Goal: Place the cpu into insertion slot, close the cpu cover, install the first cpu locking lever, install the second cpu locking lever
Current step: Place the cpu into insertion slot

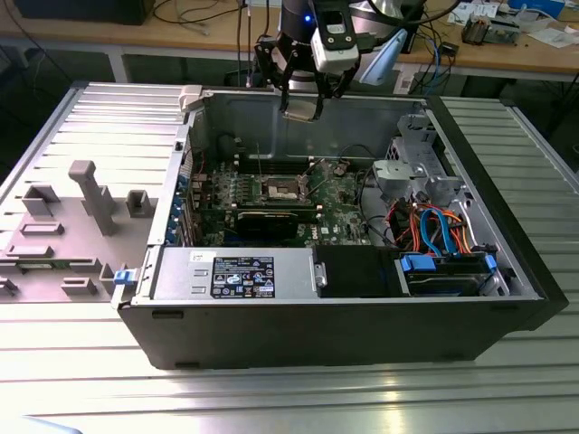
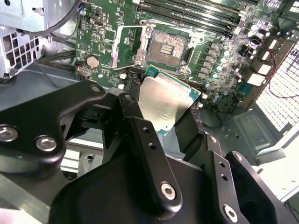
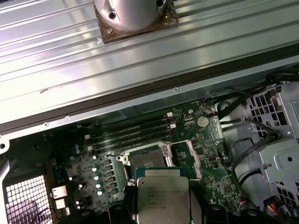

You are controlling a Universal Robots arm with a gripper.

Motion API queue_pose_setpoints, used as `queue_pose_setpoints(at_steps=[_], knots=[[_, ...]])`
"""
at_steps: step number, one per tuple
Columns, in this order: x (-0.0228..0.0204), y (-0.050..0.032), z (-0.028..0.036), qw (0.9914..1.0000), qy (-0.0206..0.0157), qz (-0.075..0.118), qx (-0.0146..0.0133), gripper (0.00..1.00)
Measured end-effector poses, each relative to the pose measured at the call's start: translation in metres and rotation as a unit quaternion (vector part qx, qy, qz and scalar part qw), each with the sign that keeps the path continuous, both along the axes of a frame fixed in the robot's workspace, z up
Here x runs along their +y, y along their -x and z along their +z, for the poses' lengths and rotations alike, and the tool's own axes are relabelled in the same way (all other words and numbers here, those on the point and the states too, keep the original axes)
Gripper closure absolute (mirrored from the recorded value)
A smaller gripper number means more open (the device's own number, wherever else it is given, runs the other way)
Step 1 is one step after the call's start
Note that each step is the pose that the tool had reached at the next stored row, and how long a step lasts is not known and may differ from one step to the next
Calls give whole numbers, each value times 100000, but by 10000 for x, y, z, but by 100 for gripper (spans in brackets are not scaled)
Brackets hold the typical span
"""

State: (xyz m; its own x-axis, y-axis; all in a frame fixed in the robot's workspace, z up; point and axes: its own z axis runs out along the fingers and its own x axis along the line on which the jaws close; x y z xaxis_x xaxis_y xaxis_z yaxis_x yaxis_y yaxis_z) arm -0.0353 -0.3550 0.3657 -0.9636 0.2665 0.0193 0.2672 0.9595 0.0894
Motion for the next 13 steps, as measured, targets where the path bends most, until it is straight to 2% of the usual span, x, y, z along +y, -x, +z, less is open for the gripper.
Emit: queue_pose_setpoints(at_steps=[4,8,13], knots=[[0,0,-1,99977,2,-2138,0,45],[0,0,-2,99896,9,-4563,5,45],[0,0,-4,99827,4,-5883,6,45]])
